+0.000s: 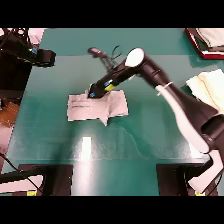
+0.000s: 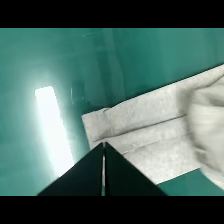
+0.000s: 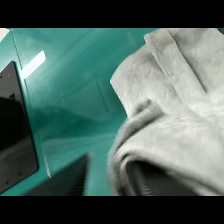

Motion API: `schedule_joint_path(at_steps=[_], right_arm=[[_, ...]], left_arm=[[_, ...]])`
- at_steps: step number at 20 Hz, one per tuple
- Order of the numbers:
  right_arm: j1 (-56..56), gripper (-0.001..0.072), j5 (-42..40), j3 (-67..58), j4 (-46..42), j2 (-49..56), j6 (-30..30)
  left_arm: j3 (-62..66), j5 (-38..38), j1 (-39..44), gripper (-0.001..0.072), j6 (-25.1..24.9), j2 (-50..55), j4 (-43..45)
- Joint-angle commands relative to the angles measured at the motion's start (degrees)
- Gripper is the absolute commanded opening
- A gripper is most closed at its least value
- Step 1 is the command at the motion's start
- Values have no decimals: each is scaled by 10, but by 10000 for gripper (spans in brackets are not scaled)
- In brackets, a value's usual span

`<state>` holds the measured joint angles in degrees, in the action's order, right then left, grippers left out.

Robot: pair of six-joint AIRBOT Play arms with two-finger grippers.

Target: Fold the shirts.

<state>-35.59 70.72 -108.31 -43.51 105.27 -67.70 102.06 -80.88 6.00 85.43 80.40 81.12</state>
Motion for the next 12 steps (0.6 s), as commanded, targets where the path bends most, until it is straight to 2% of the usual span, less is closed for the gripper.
schedule_joint_path(at_steps=[1,5,9,12], right_arm=[[-68,461,-110,-29,4,59,20],[-85,459,-85,-96,-2,74,16],[0,458,-31,3,-2,10,16],[90,458,-21,109,-1,-42,-3]], left_arm=[[1,-28,-4,22,-3,-11,6],[1,-47,-4,22,-3,-11,6],[0,-51,-4,23,-3,-11,6],[0,-49,-4,23,-3,-10,6]])
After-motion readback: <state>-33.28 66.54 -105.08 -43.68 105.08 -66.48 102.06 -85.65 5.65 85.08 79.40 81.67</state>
